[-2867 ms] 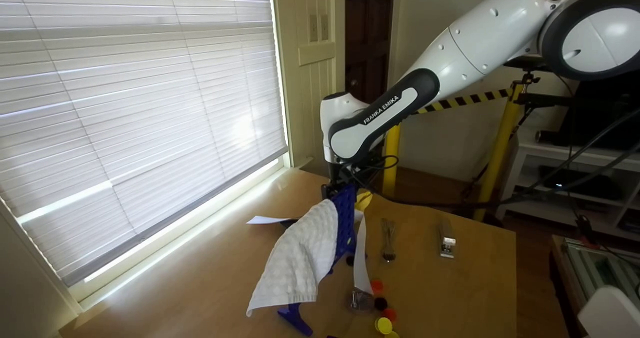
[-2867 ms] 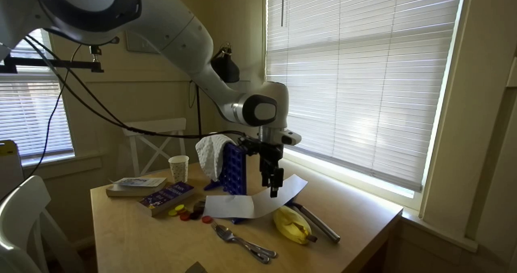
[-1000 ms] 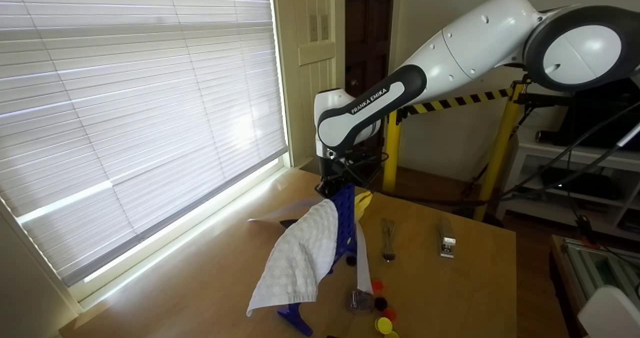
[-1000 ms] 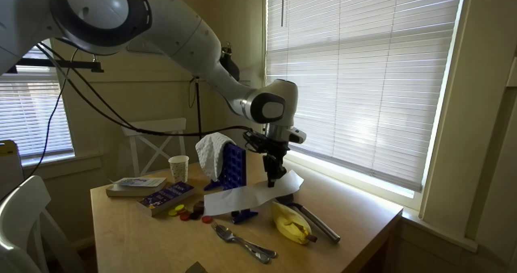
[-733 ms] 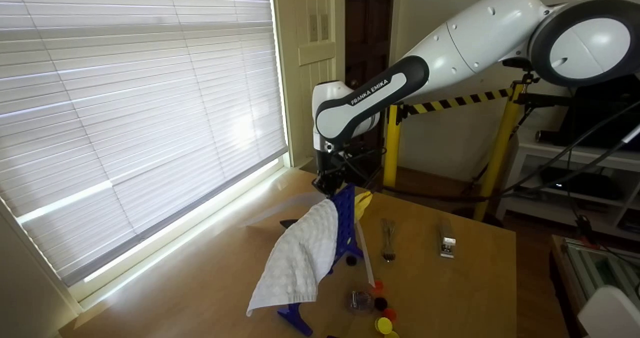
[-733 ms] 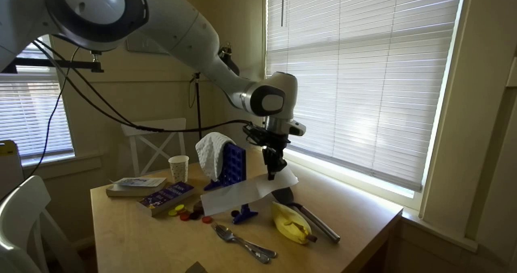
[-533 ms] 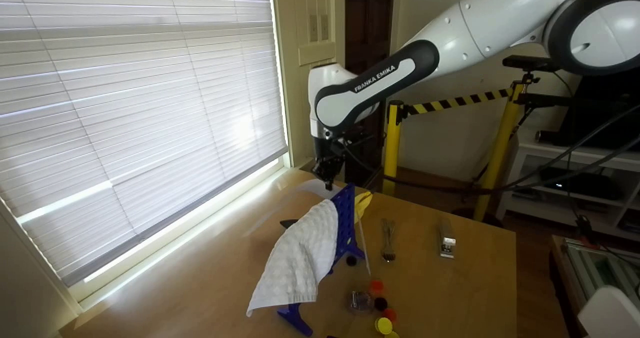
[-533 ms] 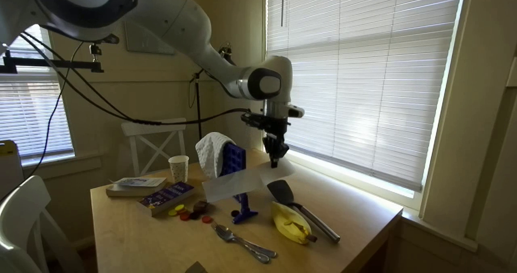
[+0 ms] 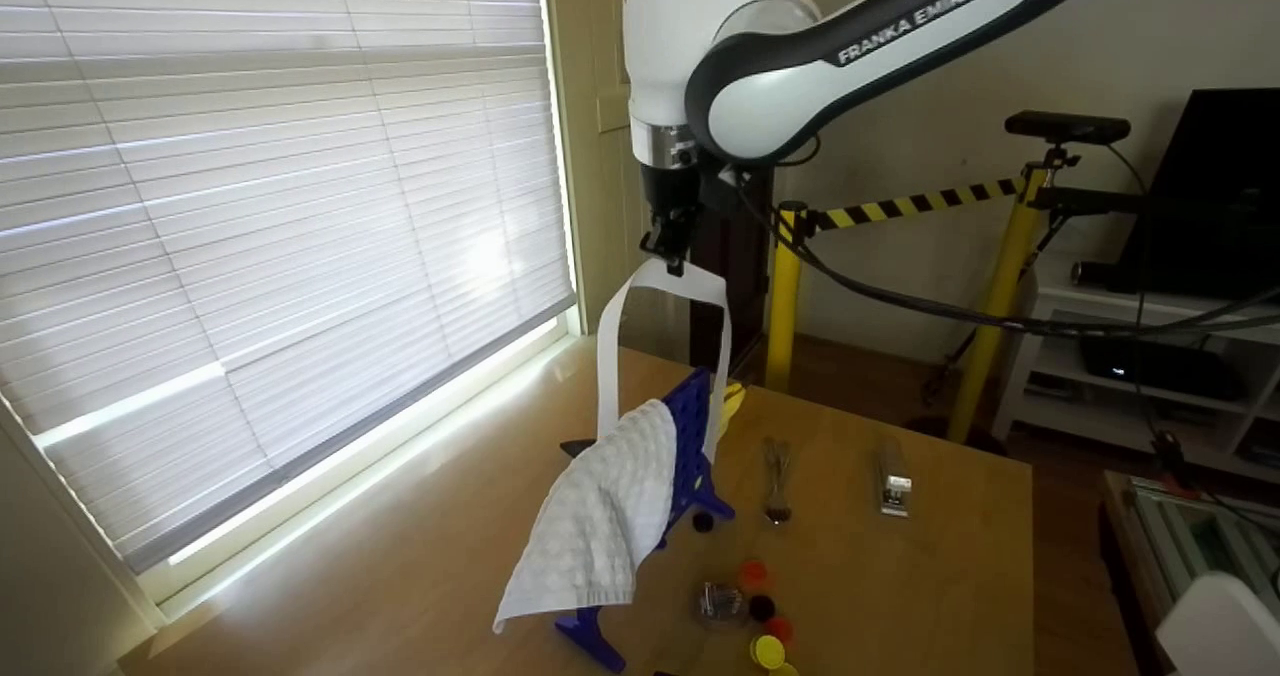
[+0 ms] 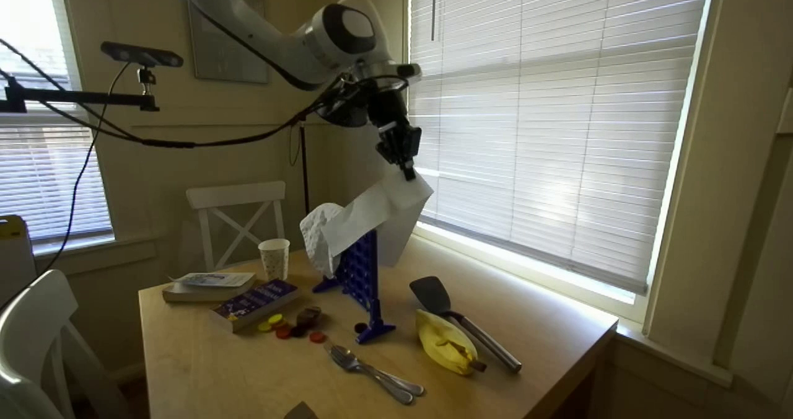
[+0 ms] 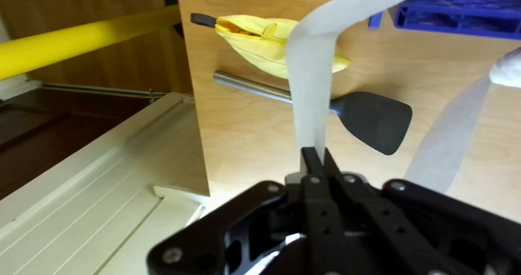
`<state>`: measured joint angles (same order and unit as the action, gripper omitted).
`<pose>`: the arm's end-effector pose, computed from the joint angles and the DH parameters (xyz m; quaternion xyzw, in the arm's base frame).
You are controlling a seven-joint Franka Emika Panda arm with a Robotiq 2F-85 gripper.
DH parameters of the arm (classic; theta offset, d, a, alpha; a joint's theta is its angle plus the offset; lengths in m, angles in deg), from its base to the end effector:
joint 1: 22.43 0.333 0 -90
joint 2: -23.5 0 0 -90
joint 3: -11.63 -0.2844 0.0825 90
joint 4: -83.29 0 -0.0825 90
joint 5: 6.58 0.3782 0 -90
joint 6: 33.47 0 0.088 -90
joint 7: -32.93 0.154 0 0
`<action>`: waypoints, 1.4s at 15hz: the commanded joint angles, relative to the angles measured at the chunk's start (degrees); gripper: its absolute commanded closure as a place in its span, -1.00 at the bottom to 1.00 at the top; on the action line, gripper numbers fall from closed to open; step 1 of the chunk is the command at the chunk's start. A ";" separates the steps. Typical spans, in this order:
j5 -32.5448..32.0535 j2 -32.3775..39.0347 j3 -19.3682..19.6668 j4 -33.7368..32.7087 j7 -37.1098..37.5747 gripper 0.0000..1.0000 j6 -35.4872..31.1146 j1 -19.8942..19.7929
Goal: Put the white object on the blue object
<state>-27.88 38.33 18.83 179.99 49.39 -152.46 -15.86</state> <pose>0.6438 -0.0360 0.3916 0.9789 -0.0644 0.0886 0.1722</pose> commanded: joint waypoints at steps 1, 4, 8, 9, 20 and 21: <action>-12.80 -10.97 -2.79 11.79 9.75 0.95 2.49 4.19; -21.84 -15.70 -8.24 18.52 18.33 0.54 4.64 5.93; -29.94 -15.71 -14.46 23.11 31.23 0.96 4.09 6.31; -31.66 -15.20 -15.41 23.67 34.03 0.97 3.90 6.28; -38.60 -8.85 -16.43 23.86 53.55 0.99 0.68 5.64; -39.43 -8.39 -16.29 23.71 55.04 0.99 0.76 5.65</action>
<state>-64.20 28.42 2.45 204.52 99.70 -150.58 -9.73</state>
